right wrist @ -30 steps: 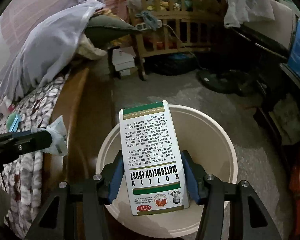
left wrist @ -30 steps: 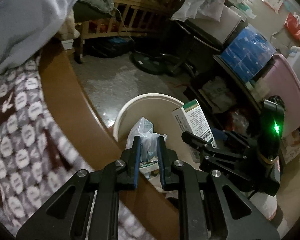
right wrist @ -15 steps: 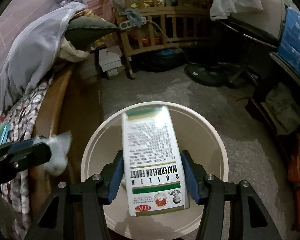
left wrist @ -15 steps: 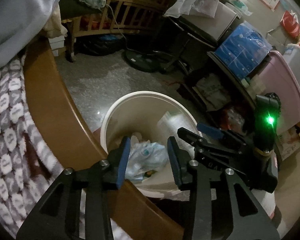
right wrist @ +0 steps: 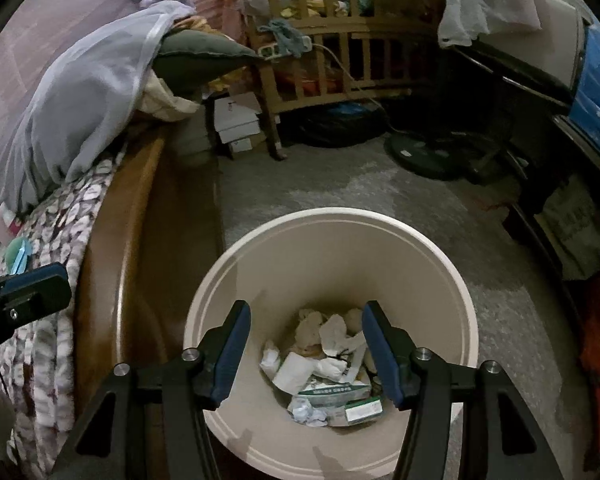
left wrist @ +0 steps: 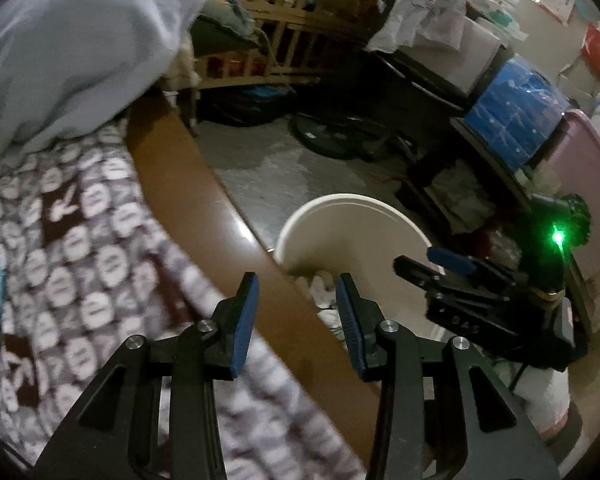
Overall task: Collect trash
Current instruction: 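Move both open grippers back over the bed clutter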
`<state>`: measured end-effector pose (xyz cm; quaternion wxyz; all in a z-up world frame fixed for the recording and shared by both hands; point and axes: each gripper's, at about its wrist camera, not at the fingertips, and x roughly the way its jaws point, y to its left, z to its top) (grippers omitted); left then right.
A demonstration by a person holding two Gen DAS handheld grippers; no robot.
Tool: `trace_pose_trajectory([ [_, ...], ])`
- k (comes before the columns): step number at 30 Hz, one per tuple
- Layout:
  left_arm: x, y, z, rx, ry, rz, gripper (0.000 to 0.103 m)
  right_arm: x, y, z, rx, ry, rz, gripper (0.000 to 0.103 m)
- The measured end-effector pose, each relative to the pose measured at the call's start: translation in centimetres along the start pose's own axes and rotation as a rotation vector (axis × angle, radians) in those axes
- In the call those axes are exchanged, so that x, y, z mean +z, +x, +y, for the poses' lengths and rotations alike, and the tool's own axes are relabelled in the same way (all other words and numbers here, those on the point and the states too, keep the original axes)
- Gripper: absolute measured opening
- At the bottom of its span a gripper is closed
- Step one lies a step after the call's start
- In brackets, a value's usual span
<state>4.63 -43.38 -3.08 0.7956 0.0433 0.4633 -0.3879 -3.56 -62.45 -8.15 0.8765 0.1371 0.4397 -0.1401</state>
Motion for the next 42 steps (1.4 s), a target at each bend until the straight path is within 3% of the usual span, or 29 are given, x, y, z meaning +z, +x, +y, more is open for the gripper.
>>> trace_pose_trajectory([
  [21, -2.2, -4.9, 7.1, 0.165, -0.076, -0.049, 0.038, 0.6, -0.5, 5.6, 0.078, -0.110, -0.022, 0.057],
  [31, -4.4, -9.2, 15.2, 0.274, -0.186, -0.065, 0.038, 1.2, -1.9, 14.5, 0.232, -0.253, -0.008, 0.062],
  [42, -7.3, -14.3, 25.3, 0.432, -0.341, -0.099, 0.038, 0.2, 0.8, 27.5, 0.422, -0.396, 0.100, 0.067],
])
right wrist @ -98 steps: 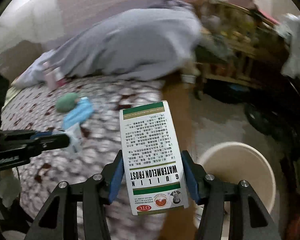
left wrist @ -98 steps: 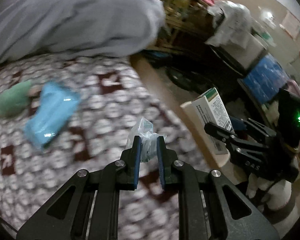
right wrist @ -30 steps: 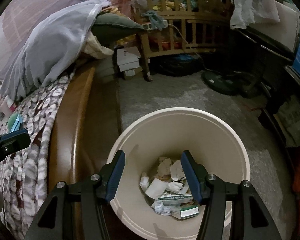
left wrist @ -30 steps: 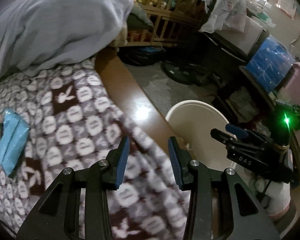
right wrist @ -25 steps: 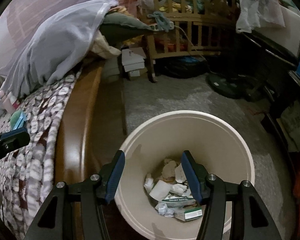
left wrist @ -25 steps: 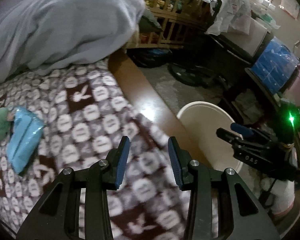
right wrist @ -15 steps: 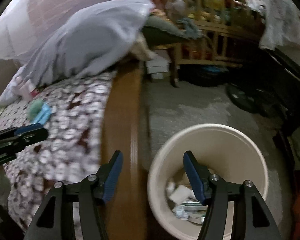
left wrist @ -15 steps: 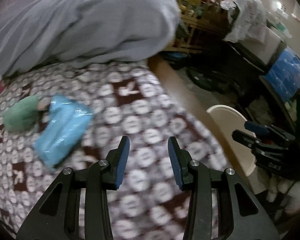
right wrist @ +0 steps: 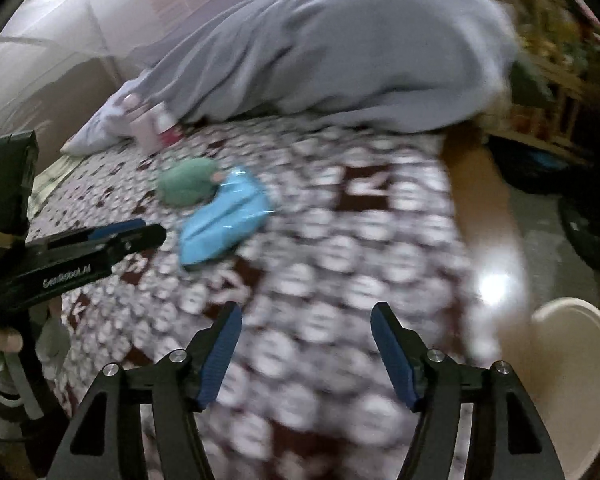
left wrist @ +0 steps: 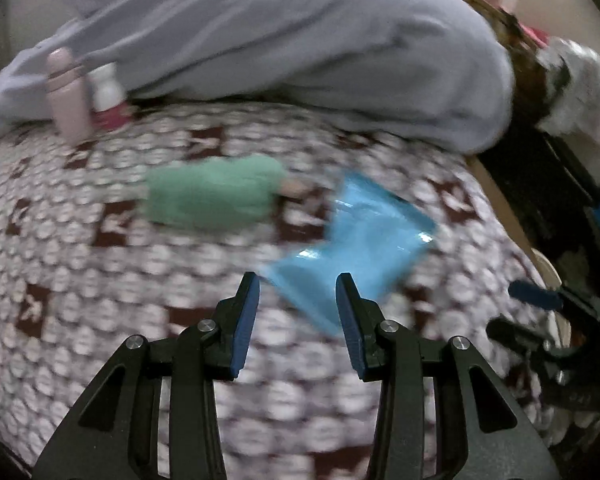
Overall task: Collect trash
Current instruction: 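Move both open grippers back over the bed clutter, then grasp the green towel with the left gripper while the right grasps the blue packet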
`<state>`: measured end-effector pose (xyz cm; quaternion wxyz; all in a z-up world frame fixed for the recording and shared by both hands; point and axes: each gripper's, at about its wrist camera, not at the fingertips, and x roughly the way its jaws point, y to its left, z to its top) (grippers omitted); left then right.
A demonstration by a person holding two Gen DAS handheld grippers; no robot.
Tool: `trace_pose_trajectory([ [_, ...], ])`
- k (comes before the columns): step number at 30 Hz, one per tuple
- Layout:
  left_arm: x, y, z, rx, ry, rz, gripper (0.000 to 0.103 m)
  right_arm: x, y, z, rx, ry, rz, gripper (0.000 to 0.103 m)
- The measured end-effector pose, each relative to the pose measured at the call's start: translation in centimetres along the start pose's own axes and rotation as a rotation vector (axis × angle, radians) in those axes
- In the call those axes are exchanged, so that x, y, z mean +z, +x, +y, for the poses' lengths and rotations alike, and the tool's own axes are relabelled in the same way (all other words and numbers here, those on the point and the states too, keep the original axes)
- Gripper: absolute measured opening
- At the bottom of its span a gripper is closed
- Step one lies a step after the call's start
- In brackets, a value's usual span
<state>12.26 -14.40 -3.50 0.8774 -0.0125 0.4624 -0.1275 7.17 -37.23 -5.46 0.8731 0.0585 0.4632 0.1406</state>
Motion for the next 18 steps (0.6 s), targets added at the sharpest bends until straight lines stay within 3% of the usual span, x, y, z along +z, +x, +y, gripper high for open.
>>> trace_pose_trajectory([
  [2, 0.9, -0.1, 2.3, 0.024, -0.033, -0.015, 0.042, 0.9, 1.5, 1.5, 0.032, -0.007, 0.013, 0.070],
  [4, 2.2, -0.2, 4.3, 0.033, -0.063, -0.047, 0.060, 1.9, 2.7, 2.6, 0.058, -0.004, 0.024, 0.072],
  [6, 3.6, 0.2, 6.0, 0.028, -0.097, -0.074, 0.065, 2.7, 3.6, 3.6, 0.071, -0.004, 0.031, 0.072],
  [13, 9.1, 5.7, 9.5, 0.071, -0.096, -0.031, 0.065, 4.8, 6.1, 6.1, 0.121, -0.002, 0.054, 0.078],
  [18, 9.6, 9.6, 11.8, 0.069, -0.122, 0.065, 0.065, 5.4, 8.7, 6.7, 0.120, 0.015, 0.095, 0.079],
])
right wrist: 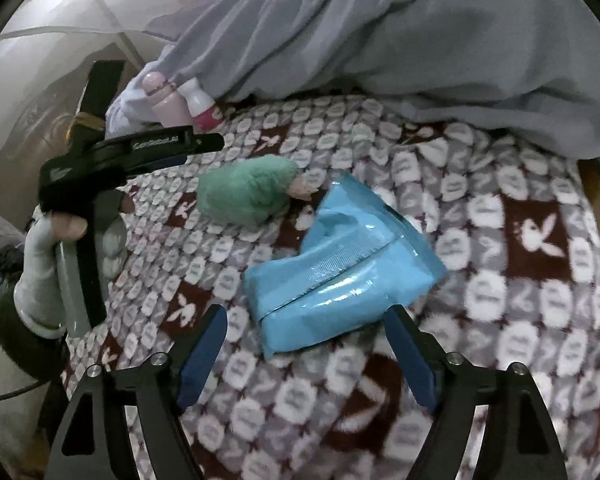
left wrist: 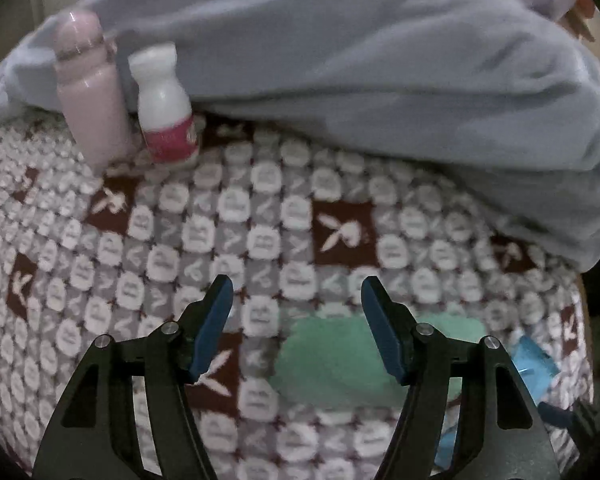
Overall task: Collect trash
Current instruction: 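Grasp the green towel with the left gripper while the right grasps the blue packet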
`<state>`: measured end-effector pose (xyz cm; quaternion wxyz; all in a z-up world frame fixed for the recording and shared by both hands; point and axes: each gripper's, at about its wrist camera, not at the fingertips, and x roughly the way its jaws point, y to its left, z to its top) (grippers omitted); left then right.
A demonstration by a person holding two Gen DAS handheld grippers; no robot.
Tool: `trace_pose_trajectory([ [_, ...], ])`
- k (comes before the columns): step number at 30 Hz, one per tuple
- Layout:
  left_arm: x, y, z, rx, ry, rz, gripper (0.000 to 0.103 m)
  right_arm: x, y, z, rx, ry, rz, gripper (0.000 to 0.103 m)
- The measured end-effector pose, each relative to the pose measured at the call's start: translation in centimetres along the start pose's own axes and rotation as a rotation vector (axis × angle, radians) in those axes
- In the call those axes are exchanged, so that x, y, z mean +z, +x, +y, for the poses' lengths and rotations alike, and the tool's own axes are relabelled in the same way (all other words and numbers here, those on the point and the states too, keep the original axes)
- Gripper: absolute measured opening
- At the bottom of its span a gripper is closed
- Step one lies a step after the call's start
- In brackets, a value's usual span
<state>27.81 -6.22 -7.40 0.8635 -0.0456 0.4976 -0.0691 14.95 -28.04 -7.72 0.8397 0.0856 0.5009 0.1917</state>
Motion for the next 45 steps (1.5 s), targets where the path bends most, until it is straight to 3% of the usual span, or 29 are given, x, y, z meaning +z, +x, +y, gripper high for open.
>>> trace_pose_trajectory([
  [3, -1.8, 0.5, 1.0, -0.078, -0.017, 0.096, 0.065, 0.4, 1.2, -0.2, -0.005, 0.008, 0.017, 0.079],
  [6, -4.1, -1.3, 1.8, -0.154, -0.004, 0.120, 0.065, 1.0, 1.8, -0.2, -0.017, -0.002, 0.021, 0.080],
  [13, -7.7, -3.9, 3.3, -0.174, 0.032, 0.138, 0.065, 2.6, 3.6, 0.0, -0.057, 0.026, 0.002, 0.080],
  [15, -7.8, -4.4, 2.9, -0.180, 0.050, 0.114, 0.065, 3.0, 4.2, 0.0, -0.057, 0.041, -0.016, 0.074],
  [16, -7.8, -4.8, 2.8, -0.188, 0.062, 0.096, 0.065, 3.1, 4.6, 0.2, -0.063, 0.031, -0.020, 0.061],
  [17, -7.8, -5.3, 2.5, -0.200, 0.079, 0.072, 0.065, 3.1, 4.6, 0.5, -0.062, 0.013, -0.025, 0.058],
  [22, -7.0, -7.4, -0.2, -0.178, 0.244, -0.056, 0.068, 2.3, 1.4, 0.5, -0.069, -0.043, -0.063, 0.045],
  [25, -6.5, -7.4, -2.6, -0.205, 0.348, -0.080, 0.071, 1.5, -1.9, -0.9, -0.044, -0.014, -0.103, 0.033],
  [29, -6.6, -4.8, -5.9, -0.151, 0.538, -0.023, 0.072, 0.2, -3.4, -2.9, -0.052, 0.021, -0.086, 0.033],
  [31, -6.6, -3.5, -6.6, -0.132, 0.587, 0.005, 0.072, -0.2, -3.3, -3.4, -0.030, 0.031, -0.060, 0.033],
  [33, -6.6, -2.9, -7.2, -0.154, 0.612, 0.012, 0.075, -0.5, -3.8, -3.1, -0.016, 0.023, -0.087, 0.049],
  [34, -6.5, -2.6, -7.5, -0.161, 0.628, 0.017, 0.078, -0.5, -3.9, -2.7, -0.028, 0.005, -0.102, 0.071],
  [35, -6.6, -2.3, -7.8, -0.166, 0.642, 0.024, 0.079, -0.4, -3.8, -2.2, -0.048, -0.027, -0.106, 0.084],
  [40, -6.9, -0.3, -9.2, -0.184, 0.684, 0.096, 0.081, 0.4, -0.6, 0.1, -0.136, -0.218, -0.011, 0.083],
  [42, -7.2, 0.0, -9.3, -0.186, 0.680, 0.107, 0.072, 0.1, 0.5, 0.3, -0.149, -0.268, 0.019, 0.076],
  [43, -7.3, 0.0, -9.3, -0.204, 0.668, 0.112, 0.058, -0.2, 1.0, 0.5, -0.164, -0.296, 0.035, 0.061],
  [45, -7.6, -0.7, -9.2, -0.224, 0.649, 0.106, 0.041, -0.8, 1.7, 0.4, -0.193, -0.328, 0.045, 0.052],
])
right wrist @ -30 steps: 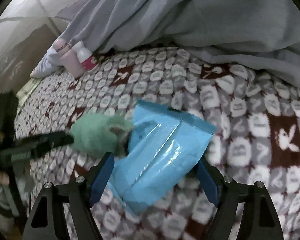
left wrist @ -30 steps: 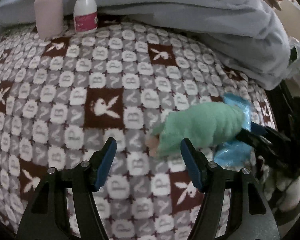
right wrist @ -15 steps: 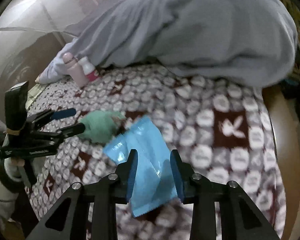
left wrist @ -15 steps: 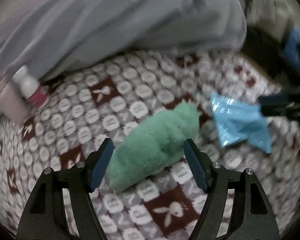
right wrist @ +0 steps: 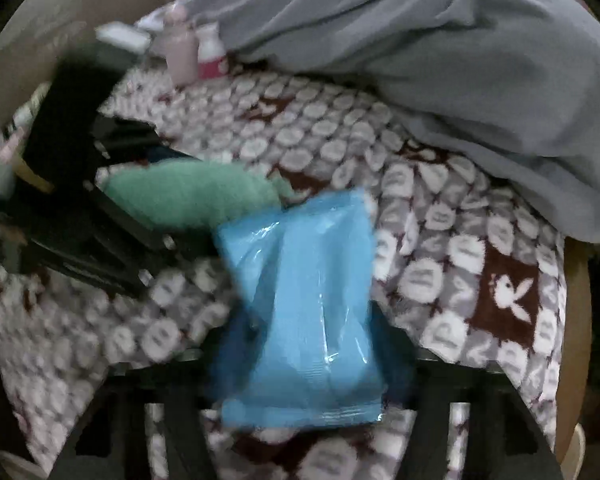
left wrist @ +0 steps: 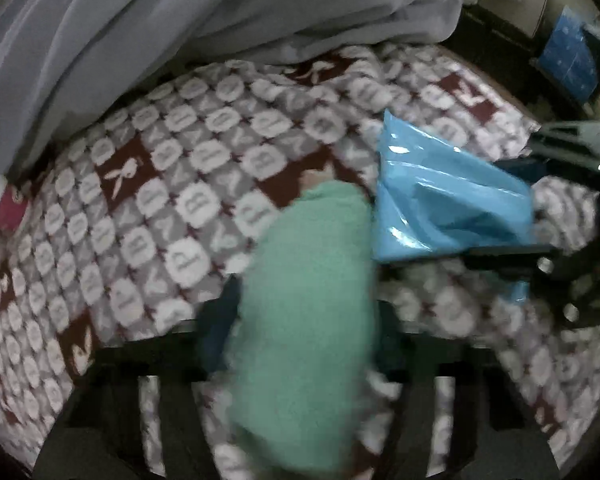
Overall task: Collect trash
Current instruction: 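Grasp the green towel with the left gripper while the right grasps the blue packet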
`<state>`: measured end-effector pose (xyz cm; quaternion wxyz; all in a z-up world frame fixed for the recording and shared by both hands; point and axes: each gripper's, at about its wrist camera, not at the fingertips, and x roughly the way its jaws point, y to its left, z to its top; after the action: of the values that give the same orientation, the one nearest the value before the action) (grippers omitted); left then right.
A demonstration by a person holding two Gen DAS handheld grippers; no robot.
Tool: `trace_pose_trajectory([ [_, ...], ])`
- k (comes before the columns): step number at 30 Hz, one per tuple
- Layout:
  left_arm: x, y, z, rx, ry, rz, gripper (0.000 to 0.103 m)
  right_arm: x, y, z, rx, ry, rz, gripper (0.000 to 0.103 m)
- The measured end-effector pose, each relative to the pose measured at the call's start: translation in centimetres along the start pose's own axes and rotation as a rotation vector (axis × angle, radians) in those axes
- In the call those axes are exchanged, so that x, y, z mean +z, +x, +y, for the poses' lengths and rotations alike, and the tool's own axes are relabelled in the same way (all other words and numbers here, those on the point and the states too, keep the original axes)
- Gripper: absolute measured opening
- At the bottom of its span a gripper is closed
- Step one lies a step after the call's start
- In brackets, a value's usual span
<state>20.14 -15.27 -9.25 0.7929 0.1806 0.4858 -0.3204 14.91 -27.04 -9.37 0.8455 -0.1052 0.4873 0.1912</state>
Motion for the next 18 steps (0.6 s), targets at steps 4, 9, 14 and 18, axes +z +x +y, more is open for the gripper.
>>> trace_pose_trajectory([
  [4, -1.5, -2.2, -1.2, 0.031, -0.040, -0.030, 0.038, -0.9, -2.0, -1.1, 0.050, 0.080, -0.059, 0.045],
  [9, -2.5, -5.9, -2.1, 0.040, -0.176, -0.087, 0.038, -2.3, -6.1, -1.8, 0.059, 0.132, -0.139, 0.045],
  [14, -3.3, -8.6, -4.4, 0.063, -0.252, -0.135, 0.038, -4.4, -8.8, -2.0, 0.035, 0.176, -0.173, 0.045],
  [18, -3.1, -9.4, -6.7, 0.067, -0.267, -0.156, 0.038, -6.2, -10.7, -2.2, 0.019, 0.207, -0.190, 0.045],
])
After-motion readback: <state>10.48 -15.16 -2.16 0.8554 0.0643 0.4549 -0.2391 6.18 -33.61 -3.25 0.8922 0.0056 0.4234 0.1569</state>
